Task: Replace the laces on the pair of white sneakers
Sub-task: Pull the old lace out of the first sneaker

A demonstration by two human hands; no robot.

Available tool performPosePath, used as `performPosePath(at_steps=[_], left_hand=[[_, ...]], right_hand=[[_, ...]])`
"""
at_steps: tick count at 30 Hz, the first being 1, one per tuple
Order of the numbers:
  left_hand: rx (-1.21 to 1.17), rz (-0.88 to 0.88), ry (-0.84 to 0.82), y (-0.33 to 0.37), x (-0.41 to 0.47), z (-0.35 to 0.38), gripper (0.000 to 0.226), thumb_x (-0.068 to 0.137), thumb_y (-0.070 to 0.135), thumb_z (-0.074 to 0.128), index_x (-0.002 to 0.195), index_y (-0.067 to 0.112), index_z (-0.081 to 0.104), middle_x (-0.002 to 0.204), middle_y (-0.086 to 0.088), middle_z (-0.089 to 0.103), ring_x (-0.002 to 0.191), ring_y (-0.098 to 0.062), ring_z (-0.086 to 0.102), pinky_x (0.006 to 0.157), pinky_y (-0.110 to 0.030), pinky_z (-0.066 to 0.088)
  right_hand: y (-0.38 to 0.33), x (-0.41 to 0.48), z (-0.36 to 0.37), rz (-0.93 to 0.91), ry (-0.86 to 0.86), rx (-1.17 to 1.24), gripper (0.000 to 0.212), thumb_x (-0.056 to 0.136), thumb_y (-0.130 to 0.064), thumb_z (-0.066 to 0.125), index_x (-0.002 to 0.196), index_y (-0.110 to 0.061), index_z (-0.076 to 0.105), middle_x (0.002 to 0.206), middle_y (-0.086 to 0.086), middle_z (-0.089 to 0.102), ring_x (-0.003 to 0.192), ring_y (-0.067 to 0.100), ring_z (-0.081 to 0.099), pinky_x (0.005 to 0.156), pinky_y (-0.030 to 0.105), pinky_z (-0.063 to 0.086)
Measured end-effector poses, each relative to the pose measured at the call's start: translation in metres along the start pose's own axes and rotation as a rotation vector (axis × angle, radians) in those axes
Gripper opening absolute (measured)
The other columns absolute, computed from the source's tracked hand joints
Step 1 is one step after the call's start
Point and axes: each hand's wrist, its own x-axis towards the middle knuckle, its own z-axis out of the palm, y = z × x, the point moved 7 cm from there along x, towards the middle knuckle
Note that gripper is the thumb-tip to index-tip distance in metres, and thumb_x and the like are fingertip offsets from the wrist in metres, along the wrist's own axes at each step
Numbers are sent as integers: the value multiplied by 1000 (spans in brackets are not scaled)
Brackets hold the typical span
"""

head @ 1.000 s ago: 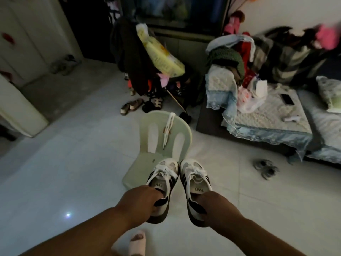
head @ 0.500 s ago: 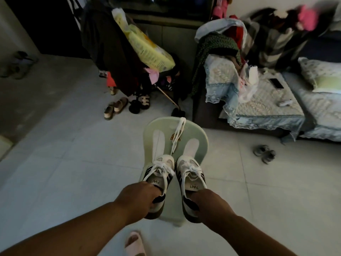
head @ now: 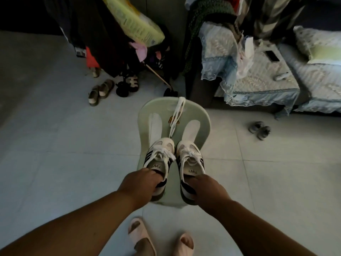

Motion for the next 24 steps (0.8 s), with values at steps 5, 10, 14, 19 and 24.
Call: performPosePath(at_steps=[5, 10, 14, 19, 24], left_hand=[[-33, -8, 2, 1, 13, 23, 23, 94, 25, 43, 112, 24, 57, 118, 2, 58, 109, -21, 50, 77, -29, 40], [-21, 19, -33, -16, 44, 62, 19, 93, 23, 48, 110, 25, 57, 117, 2, 58, 109, -22, 51, 81, -31, 43], [6, 56, -44, -51, 83, 109, 27, 94, 20, 43, 118, 24, 55, 121, 0, 55, 114, -22, 47, 84, -31, 41], [84, 136, -55, -98, 124, 177, 32, 92, 15, 46, 122, 25, 52, 121, 2, 54, 115, -20, 45, 85, -30, 41], [17, 342, 101, -118, 144, 225, 15, 69, 23, 52, 70, 28, 66, 66, 10, 60, 61, -11, 59, 44, -16, 38]], right_hand=[[6, 10, 24, -13, 10, 0, 16, 91, -37, 53, 98, -24, 58, 101, -1, 61, 97, 21, 59, 65, 26, 36], [16, 36, 66, 15, -4, 1, 23, 92, -38, 52, 111, -26, 57, 111, -3, 58, 106, 18, 54, 74, 27, 42], [28, 80, 118, 83, -2, -12, 35, 93, -36, 49, 128, -31, 49, 128, -6, 54, 118, 17, 49, 87, 28, 45], [47, 123, 187, 103, 53, -60, 37, 89, -30, 59, 126, -32, 56, 125, -8, 56, 119, 16, 52, 85, 28, 49], [65, 144, 253, 43, 173, -134, 48, 37, -29, 91, 81, -30, 71, 76, -10, 66, 65, 12, 65, 40, 20, 47]])
